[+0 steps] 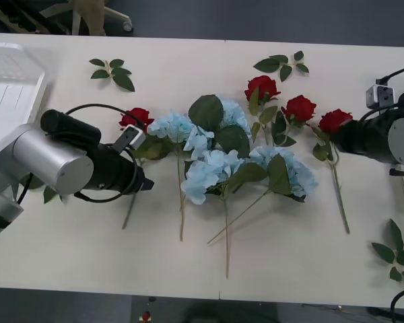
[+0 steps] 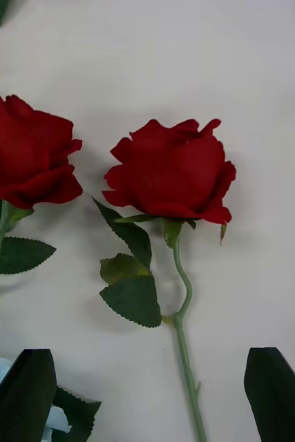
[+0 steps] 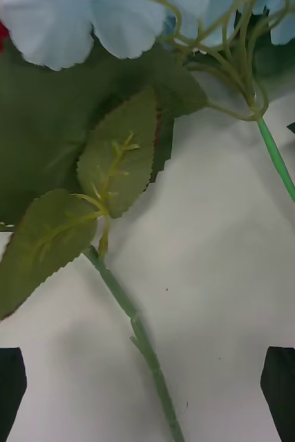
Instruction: Put the red flowers into the right box and the blue flowers into the left box
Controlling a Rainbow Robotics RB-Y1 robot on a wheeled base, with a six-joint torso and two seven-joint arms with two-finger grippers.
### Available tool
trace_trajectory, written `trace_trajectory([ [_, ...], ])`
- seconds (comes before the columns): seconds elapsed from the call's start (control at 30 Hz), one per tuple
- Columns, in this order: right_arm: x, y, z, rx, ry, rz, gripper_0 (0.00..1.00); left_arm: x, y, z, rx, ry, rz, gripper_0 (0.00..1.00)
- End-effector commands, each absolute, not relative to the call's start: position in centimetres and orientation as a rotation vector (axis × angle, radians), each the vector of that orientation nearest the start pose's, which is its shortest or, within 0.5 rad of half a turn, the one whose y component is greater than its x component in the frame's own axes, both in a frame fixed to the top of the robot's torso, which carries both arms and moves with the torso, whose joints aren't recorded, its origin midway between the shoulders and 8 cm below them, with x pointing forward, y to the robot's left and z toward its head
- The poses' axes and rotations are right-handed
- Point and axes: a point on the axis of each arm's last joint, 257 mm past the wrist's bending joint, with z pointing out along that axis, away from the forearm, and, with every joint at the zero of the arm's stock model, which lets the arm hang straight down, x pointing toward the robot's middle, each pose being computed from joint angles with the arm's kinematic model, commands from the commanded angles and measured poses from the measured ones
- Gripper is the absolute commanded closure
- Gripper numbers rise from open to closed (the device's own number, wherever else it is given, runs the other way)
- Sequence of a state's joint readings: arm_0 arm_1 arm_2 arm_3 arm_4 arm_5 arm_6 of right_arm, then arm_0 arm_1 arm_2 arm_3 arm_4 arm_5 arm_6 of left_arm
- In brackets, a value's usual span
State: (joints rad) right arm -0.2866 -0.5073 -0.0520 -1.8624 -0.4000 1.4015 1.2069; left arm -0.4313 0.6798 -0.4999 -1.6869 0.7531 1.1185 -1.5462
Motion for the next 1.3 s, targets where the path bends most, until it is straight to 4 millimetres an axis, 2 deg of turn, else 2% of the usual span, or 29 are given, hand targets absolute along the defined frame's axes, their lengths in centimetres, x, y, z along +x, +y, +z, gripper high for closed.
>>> trace_trajectory([
  [0.03, 51.8, -33.9, -21.4, 0.260, 2.362, 0.017, 0.19, 50.2, 17.0, -29.4, 0.732, 2.423, -0.130, 0.00],
  [0.13, 52.3, -33.8, -22.0, 0.251, 2.354, 0.006, 0.20, 50.4, 16.5, -29.7, 0.773, 2.421, -0.100, 0.00],
  [0.33, 52.8, -33.9, -22.3, 0.243, 2.341, -0.004, 0.20, 50.8, 16.8, -30.1, 0.796, 2.421, -0.052, 0.00],
  [0.63, 53.8, -33.7, -23.7, 0.216, 2.333, -0.022, 0.20, 51.1, 16.3, -32.3, 0.806, 2.481, -0.044, 0.00],
  [1.1, 56.7, -33.6, -25.3, 0.218, 2.317, -0.042, 0.20, 50.6, 16.3, -32.8, 0.804, 2.524, -0.039, 0.01],
  [1.17, 57.1, -33.6, -25.6, 0.218, 2.317, -0.044, 0.20, 50.5, 16.6, -32.8, 0.807, 2.534, -0.025, 0.10],
  [1.23, 57.4, -33.5, -25.8, 0.222, 2.319, -0.042, 0.20, 50.5, 16.7, -32.8, 0.810, 2.540, -0.017, 0.27],
  [1.27, 57.4, -33.7, -25.7, 0.224, 2.319, -0.047, 0.20, 50.5, 16.8, -32.8, 0.811, 2.541, -0.015, 0.32],
  [1.3, 57.5, -33.7, -25.8, 0.224, 2.321, -0.052, 0.19, 50.4, 16.9, -32.9, 0.812, 2.546, -0.011, 0.45],
])
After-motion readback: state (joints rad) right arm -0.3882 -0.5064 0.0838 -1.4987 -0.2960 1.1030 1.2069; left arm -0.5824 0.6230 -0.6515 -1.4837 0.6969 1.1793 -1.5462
